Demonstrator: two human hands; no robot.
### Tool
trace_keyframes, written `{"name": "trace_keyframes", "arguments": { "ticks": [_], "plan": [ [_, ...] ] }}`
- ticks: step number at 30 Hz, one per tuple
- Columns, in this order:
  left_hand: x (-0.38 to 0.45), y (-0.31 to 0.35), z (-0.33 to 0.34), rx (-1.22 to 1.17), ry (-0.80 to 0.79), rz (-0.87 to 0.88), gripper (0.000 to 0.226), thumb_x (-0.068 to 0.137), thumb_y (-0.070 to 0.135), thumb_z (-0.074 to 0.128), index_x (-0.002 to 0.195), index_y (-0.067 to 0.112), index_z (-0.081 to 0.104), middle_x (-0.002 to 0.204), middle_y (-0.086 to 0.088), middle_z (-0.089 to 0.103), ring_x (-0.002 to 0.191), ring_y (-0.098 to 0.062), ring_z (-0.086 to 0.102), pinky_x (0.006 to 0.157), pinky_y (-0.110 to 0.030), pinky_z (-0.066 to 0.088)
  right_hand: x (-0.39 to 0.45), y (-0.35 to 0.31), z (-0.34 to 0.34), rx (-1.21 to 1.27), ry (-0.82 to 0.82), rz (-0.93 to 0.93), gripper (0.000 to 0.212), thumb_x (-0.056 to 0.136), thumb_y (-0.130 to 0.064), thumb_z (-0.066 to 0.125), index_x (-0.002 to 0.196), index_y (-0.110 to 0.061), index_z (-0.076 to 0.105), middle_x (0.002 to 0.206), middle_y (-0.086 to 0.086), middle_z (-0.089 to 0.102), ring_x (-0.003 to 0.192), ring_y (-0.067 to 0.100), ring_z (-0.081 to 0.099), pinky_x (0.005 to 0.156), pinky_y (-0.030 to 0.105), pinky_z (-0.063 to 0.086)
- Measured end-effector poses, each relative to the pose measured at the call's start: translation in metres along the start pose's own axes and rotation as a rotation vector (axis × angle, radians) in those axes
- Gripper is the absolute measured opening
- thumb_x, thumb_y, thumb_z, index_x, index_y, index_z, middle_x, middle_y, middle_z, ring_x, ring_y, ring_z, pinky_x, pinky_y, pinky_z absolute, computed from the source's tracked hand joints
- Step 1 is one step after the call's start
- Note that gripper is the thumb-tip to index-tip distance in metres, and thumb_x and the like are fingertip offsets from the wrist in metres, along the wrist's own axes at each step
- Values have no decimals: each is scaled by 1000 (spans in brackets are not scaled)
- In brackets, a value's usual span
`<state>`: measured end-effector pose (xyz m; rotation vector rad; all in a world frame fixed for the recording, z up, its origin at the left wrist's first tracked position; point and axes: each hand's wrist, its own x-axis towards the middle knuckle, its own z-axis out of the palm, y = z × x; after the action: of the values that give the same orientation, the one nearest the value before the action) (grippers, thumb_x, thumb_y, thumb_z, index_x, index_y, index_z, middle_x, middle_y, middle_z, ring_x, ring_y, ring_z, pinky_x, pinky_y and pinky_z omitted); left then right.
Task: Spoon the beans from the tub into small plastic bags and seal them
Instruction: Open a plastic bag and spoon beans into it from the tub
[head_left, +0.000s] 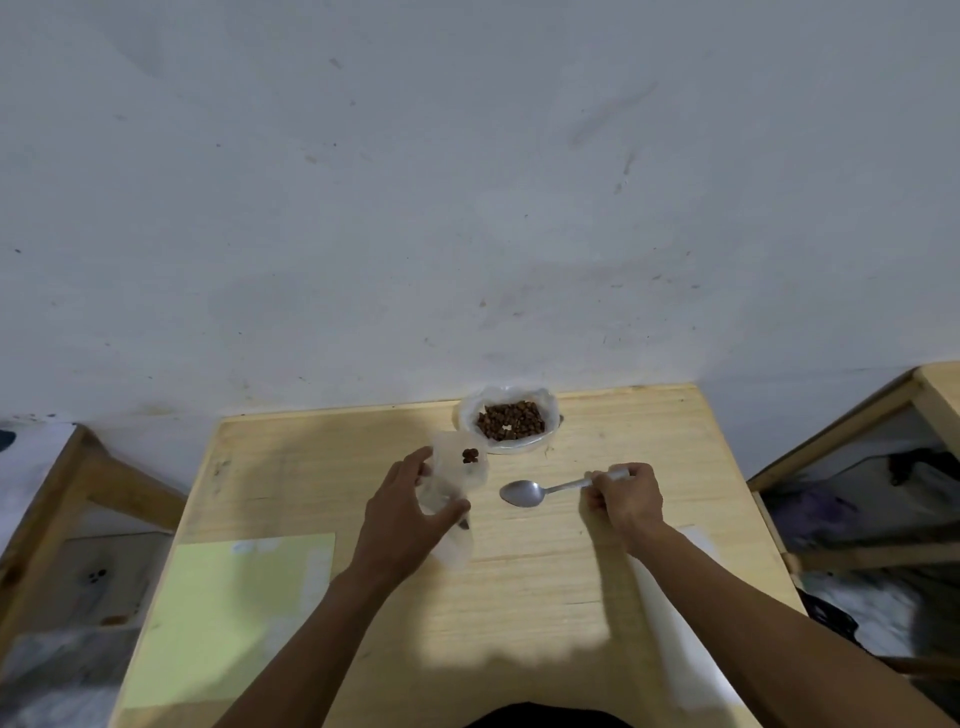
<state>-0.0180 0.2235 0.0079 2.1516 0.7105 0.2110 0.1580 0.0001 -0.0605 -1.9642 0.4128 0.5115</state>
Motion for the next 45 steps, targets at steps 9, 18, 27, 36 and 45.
{"name": "trace_keyframes", "arguments": {
  "ticks": [9,18,27,36,45],
  "plan": [
    [3,18,3,15,19,30,79,68,44,81,137,28,45,118,10,57,100,-9,56,88,-34,50,-54,-47,-1,104,-423,-299,32,88,-25,72,117,-16,65,87,8,69,75,15,68,64,22,53],
    [11,44,-2,-91,21,166,39,92,32,65,128,23,53,110,18,62,101,7,60,85,-20,52,-85,-87,12,117,-440,-555,6,89,-16,71,89,-18,76,84,18,69,78,16,60,81,42,53],
    [26,54,-23,-74,125,258,23,86,7,72,97,24,61,87,18,67,85,7,64,72,-2,42,-83,-122,-7,53,-447,-631,12,90,-8,67,79,-10,72,75,-3,69,68,1,60,68,12,46],
    [36,70,-34,-172,114,264,11,86,21,73,84,25,64,79,14,70,80,-5,67,74,-14,48,-83,-143,-20,-104,-421,-731,10,93,-14,64,86,-12,72,83,1,71,70,5,58,64,17,47],
    [34,87,-32,-143,31,362,8,88,20,71,82,22,67,78,14,69,77,-10,65,71,-17,50,-100,-161,-11,-678,-363,-1142,11,88,-35,64,97,-30,64,99,-14,62,96,10,53,89,33,42]
  ]
}}
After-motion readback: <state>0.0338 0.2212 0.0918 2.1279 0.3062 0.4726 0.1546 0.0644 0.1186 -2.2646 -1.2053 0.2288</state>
